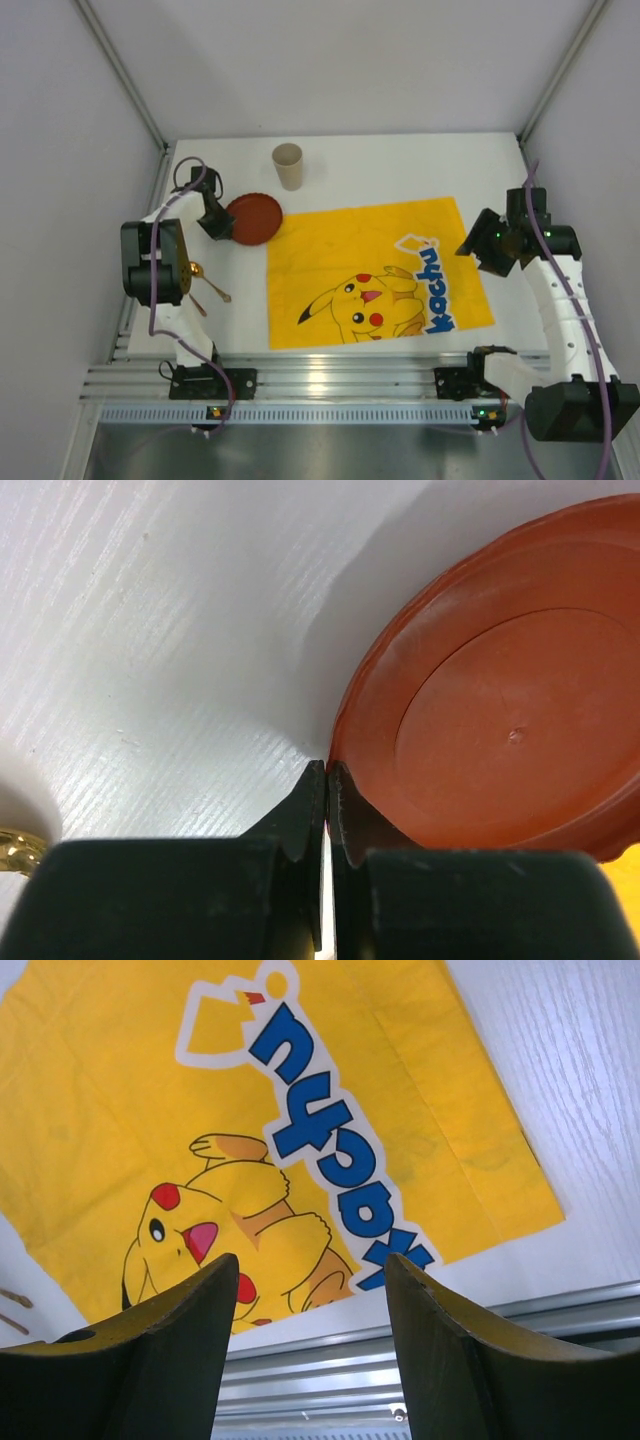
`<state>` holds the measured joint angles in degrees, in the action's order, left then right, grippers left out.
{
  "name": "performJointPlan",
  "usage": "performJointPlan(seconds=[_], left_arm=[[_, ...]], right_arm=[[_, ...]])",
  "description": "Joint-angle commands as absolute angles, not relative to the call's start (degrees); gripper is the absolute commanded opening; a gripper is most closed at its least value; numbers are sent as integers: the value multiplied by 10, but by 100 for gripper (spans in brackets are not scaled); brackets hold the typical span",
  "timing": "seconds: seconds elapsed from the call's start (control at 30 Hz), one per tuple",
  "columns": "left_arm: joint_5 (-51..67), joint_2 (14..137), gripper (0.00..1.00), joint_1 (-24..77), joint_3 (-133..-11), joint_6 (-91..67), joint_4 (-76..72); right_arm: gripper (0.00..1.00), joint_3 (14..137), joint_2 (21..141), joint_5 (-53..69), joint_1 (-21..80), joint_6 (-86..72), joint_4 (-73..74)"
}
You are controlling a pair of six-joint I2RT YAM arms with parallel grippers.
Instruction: Set the dinner table for one person
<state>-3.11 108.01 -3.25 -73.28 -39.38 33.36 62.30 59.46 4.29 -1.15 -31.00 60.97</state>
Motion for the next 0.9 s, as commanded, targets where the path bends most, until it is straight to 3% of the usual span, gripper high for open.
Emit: performJointPlan(seconds=[0.0,0.37,0.7,0.87], left_arm=[[-19,1042,0,-35,-749,-387,339],[20,890,0,51,-755,-412,360],[58,937,0,306,-735,-462,332],[47,974,0,375,-737,-482,321]], right_arm=[[61,615,579,40,-8,-305,613],[61,573,565,54,-8,-303,578],[61,560,548,67,-8,-298,573],[61,550,538,71,-8,-295,577]])
